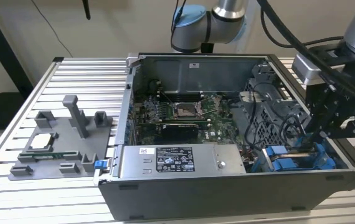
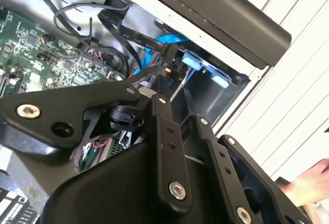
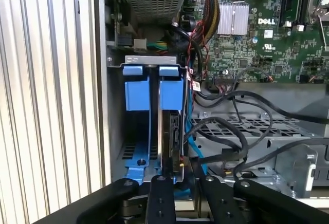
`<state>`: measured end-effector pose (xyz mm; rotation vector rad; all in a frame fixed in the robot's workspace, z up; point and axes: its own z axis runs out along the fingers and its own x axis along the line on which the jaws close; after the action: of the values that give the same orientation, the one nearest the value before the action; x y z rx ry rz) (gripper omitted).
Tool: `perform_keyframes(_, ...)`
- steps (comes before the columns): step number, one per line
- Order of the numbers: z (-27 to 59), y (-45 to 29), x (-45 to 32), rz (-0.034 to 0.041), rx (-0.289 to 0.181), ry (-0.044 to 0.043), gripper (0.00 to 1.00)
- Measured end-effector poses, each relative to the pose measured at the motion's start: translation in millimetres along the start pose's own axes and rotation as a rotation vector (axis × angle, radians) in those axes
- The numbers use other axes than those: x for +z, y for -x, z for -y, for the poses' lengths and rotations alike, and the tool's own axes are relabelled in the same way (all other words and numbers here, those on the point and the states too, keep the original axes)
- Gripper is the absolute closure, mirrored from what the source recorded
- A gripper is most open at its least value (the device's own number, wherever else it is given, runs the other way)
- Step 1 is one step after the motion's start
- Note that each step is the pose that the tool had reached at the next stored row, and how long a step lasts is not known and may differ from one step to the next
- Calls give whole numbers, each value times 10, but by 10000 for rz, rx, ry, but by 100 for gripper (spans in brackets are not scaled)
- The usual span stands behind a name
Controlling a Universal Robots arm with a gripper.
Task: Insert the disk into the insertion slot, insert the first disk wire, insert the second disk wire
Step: 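Insert the first disk wire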
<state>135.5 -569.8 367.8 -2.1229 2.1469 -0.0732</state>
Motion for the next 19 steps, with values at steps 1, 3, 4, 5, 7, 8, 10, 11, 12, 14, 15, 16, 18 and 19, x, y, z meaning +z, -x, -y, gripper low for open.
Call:
perform_keyframes(1,3,1,-25,1,0,0,0)
perform_keyframes(3,5,2,-38,1,0,1,0)
perform_keyframes(4,5,2,-39,1,0,0,0)
perform_keyframes(5,5,4,-38,3,-1,1,0)
perform_keyframes(7,13,17,-38,-7,-4,1,0)
perform_keyframes(8,18,31,-36,-23,-5,5,0)
perform_keyframes(10,33,62,-32,-79,-8,47,0)
perform_keyframes(11,41,76,-31,-106,-10,76,0)
perform_keyframes(12,50,89,-29,-136,-11,110,0)
perform_keyframes(14,70,115,-25,-190,-14,179,0)
perform_keyframes(15,80,128,-24,-219,-16,215,0)
perform_keyframes(16,90,142,-22,-246,-17,253,0)
perform_keyframes(18,109,168,-18,-292,-20,329,0)
perform_keyframes(19,119,178,-16,-309,-19,364,0)
